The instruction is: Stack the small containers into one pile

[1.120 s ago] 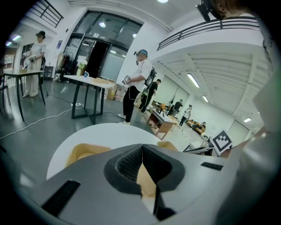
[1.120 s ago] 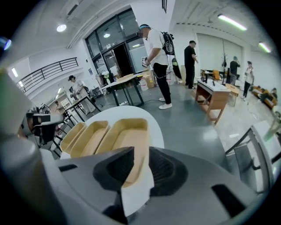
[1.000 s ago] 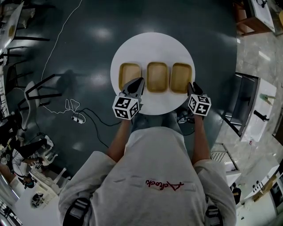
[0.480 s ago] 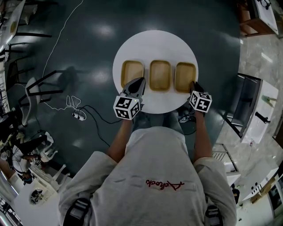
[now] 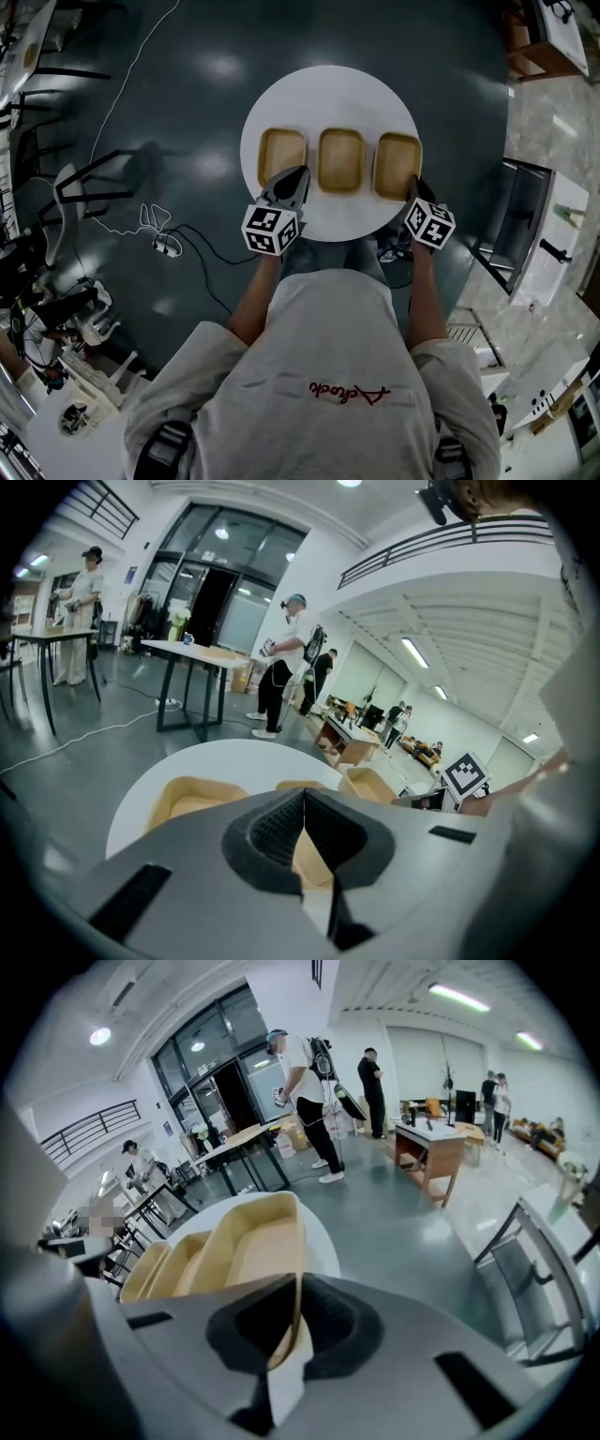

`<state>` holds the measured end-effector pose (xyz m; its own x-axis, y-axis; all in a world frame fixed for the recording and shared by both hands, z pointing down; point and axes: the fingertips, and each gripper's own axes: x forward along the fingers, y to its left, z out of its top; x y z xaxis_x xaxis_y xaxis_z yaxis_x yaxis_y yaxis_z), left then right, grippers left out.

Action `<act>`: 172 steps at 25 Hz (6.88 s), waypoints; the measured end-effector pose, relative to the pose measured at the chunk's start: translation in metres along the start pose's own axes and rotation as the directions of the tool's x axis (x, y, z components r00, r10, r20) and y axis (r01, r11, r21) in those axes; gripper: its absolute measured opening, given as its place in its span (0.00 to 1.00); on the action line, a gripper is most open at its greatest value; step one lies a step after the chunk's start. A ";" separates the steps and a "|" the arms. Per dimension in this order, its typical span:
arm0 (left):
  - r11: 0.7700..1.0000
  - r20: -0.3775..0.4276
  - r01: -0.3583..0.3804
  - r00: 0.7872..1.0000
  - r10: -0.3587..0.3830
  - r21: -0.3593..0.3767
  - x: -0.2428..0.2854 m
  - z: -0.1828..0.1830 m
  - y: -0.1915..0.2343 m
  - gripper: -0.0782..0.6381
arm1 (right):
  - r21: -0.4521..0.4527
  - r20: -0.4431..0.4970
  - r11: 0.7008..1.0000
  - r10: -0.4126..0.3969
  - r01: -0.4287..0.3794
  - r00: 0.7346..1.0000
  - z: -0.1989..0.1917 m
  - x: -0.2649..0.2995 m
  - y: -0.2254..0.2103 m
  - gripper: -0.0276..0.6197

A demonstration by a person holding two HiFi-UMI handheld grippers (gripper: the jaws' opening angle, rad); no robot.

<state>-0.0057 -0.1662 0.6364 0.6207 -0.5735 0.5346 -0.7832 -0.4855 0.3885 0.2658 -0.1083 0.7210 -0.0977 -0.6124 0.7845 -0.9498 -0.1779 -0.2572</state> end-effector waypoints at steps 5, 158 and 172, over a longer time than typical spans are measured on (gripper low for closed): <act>1.000 0.015 0.006 1.000 -0.006 0.006 -0.003 0.004 -0.003 0.12 | 0.013 0.090 0.999 0.041 -0.042 0.995 0.021 -0.025 0.023 0.09; 0.951 -0.099 -0.243 0.969 0.228 -0.191 0.031 -0.053 0.001 0.14 | -0.142 0.158 0.989 0.072 -0.050 0.985 0.035 -0.057 0.043 0.08; 0.980 -0.059 -0.182 0.982 0.178 -0.077 0.026 -0.043 -0.008 0.39 | -0.158 0.147 0.984 0.105 -0.081 0.984 0.032 -0.051 0.054 0.08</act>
<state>0.0153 -0.1489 0.6794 0.4681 -0.6108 0.6386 -0.8837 -0.3205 0.3411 0.2289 -0.1118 0.6490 -0.1520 -0.7342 0.6617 -0.9738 -0.0035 -0.2275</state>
